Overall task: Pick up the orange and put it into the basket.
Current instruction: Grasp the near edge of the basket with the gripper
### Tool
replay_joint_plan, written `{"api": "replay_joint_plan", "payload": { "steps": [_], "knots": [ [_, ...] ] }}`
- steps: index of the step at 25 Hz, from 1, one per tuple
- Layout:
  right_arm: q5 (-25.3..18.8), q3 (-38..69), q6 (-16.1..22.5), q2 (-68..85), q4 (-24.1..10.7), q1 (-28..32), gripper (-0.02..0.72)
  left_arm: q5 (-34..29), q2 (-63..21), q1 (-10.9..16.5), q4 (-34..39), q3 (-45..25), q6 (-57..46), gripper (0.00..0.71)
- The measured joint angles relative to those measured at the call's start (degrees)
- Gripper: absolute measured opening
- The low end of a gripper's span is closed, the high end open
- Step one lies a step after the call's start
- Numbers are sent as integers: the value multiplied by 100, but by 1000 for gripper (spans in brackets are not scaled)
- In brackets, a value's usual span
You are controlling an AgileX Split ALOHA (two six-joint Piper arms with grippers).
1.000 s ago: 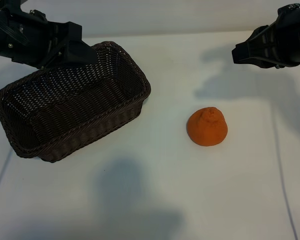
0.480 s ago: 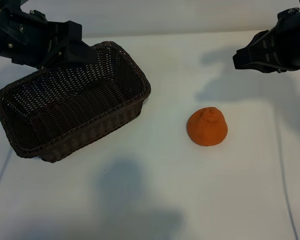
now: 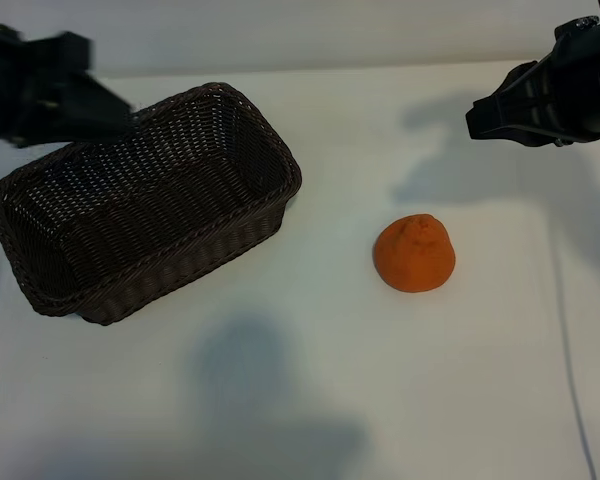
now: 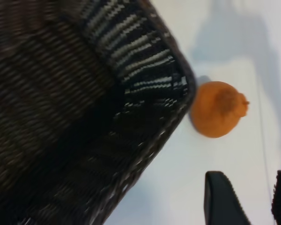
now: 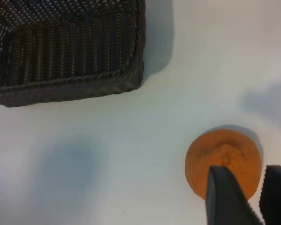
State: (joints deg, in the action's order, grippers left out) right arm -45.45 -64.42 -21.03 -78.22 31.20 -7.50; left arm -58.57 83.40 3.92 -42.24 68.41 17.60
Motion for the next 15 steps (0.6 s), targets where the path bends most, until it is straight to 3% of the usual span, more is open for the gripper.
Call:
{"api": "replay_joint_plan", "payload": {
  "steps": [11, 15],
  "knots": [
    [16, 0, -2, 0, 0, 0, 232, -704, -438, 1149, 1819, -5, -867, 330],
    [16, 0, -2, 0, 0, 0, 232, -647, -438, 1391, 2195, -5, -1063, 345]
  ]
}}
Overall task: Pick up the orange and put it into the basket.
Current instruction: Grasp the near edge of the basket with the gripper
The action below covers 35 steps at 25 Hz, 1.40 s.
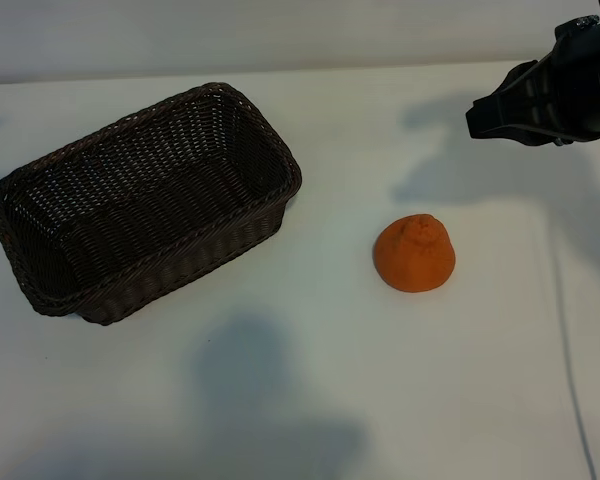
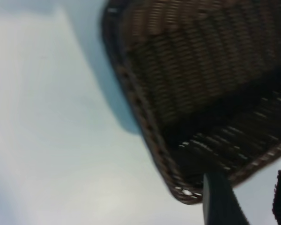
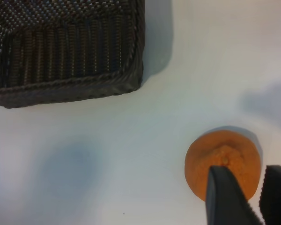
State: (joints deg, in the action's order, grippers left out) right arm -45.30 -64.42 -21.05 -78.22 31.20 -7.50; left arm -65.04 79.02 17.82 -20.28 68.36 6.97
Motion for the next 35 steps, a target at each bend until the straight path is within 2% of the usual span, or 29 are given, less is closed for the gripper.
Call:
{"api": "replay_joint_plan", "payload": {
  "steps": [9, 16, 35],
  "knots": [
    [4, 0, 0, 0, 0, 0, 232, 408, 416, 43, 480, -62, -537, 449],
    [4, 0, 0, 0, 0, 0, 232, 923, 826, 43, 509, -96, -796, 453],
    [21, 0, 0, 0, 0, 0, 232, 1193, 1931, 43, 356, -96, -844, 454]
  ]
}}
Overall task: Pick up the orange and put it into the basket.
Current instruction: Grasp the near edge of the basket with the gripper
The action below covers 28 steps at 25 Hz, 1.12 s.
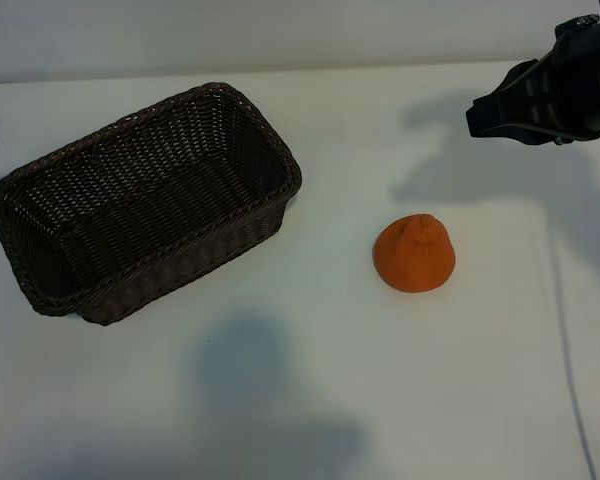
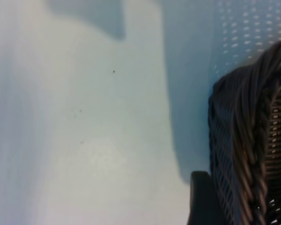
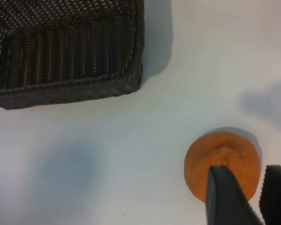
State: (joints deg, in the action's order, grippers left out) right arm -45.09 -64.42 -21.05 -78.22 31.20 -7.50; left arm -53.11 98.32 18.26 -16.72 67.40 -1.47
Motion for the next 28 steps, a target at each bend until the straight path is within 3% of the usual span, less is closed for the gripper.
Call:
{"api": "replay_joint_plan", "payload": {
  "steps": [10, 18, 23, 28],
  "knots": [
    [43, 0, 0, 0, 0, 0, 232, 58, 327, -37, -272, 0, 82, 454],
    [44, 0, 0, 0, 0, 0, 232, 124, 455, -504, -251, -17, -59, 454],
    [49, 0, 0, 0, 0, 0, 232, 348, 617, -735, -279, -435, -129, 454],
    [49, 0, 0, 0, 0, 0, 232, 706, 618, -748, -273, -958, -135, 454]
  ]
}}
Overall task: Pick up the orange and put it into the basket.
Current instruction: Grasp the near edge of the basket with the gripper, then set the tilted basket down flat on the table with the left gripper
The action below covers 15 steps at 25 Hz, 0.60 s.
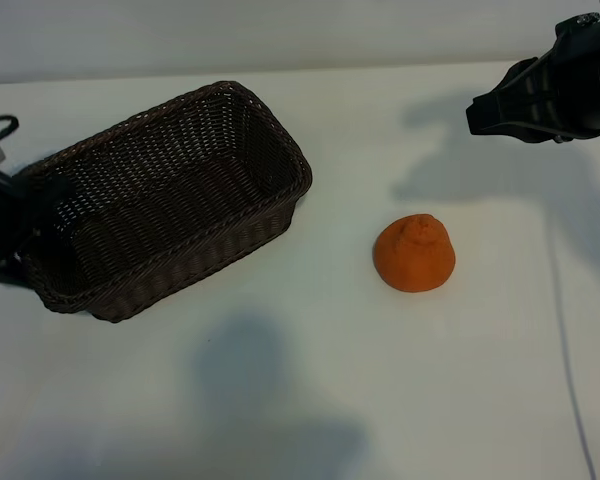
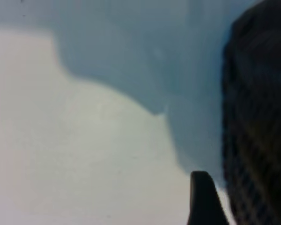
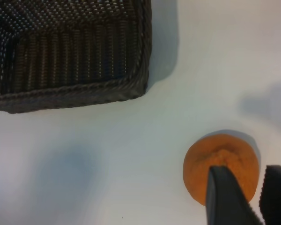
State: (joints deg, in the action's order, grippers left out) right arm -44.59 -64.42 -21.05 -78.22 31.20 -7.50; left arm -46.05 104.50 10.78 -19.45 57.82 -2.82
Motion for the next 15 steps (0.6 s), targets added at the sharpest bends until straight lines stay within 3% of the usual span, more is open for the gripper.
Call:
{"api": "replay_joint_plan", "payload": {
  "steps": [5, 7, 10, 15],
  "knots": [
    [0, 0, 0, 0, 0, 0, 232, 123, 0, 0, -5, -122, 5, 443],
    [0, 0, 0, 0, 0, 0, 232, 129, 0, 0, -48, -138, 5, 388],
    [0, 0, -6, 0, 0, 0, 232, 124, 0, 0, -145, -138, 8, 175],
    [0, 0, -6, 0, 0, 0, 232, 128, 0, 0, -157, -138, 97, 153]
  ]
}}
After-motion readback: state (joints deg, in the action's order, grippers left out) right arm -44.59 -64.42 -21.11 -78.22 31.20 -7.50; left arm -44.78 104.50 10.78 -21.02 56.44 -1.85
